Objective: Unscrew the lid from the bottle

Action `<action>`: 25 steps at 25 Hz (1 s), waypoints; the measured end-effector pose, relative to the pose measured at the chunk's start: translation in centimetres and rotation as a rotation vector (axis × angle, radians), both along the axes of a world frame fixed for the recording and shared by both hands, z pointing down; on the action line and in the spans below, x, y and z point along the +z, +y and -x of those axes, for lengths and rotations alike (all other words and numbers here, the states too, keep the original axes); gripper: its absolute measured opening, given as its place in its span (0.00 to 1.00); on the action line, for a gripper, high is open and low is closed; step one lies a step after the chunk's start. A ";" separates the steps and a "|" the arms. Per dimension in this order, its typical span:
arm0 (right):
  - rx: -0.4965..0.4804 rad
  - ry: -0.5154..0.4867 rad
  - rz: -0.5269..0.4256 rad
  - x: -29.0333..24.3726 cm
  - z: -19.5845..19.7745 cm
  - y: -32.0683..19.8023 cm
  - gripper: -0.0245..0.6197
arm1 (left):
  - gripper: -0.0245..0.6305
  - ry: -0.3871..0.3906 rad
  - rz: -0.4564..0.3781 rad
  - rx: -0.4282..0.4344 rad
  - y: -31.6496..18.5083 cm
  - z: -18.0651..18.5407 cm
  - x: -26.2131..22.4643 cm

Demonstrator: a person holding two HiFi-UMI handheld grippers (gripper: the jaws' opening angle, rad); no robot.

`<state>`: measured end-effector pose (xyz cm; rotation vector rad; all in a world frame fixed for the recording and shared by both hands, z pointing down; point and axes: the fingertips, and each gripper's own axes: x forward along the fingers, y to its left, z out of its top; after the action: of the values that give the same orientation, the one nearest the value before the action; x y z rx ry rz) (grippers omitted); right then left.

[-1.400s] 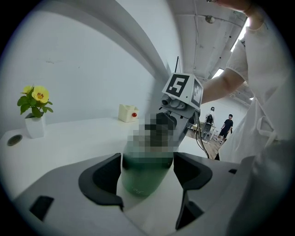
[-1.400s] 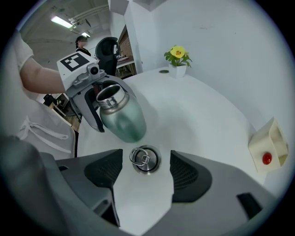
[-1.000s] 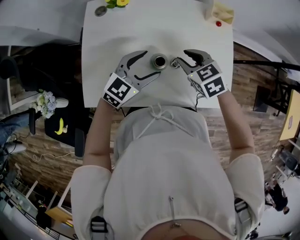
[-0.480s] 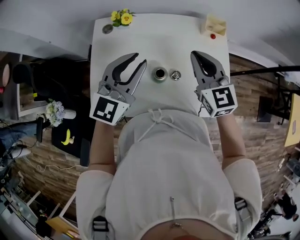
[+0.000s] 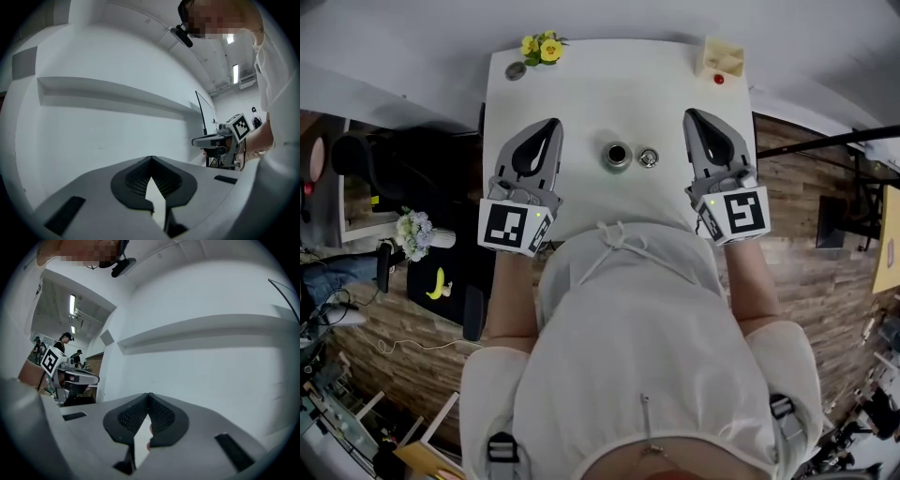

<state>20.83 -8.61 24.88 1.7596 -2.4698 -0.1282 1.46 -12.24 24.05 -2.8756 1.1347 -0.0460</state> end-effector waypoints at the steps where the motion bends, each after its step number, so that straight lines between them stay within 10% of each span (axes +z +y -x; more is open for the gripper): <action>1: 0.006 -0.005 0.004 0.1 -0.1 0.0 0.04 | 0.07 -0.002 -0.002 0.000 0.1 -0.1 0.0; 25: 0.008 -0.020 0.059 2.0 0.4 1.8 0.04 | 0.07 -0.038 0.031 -0.016 1.3 -0.2 0.6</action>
<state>20.39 -6.79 26.93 1.7554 -2.4531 -0.0365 1.69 -10.89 24.67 -2.8796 1.1603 -0.1200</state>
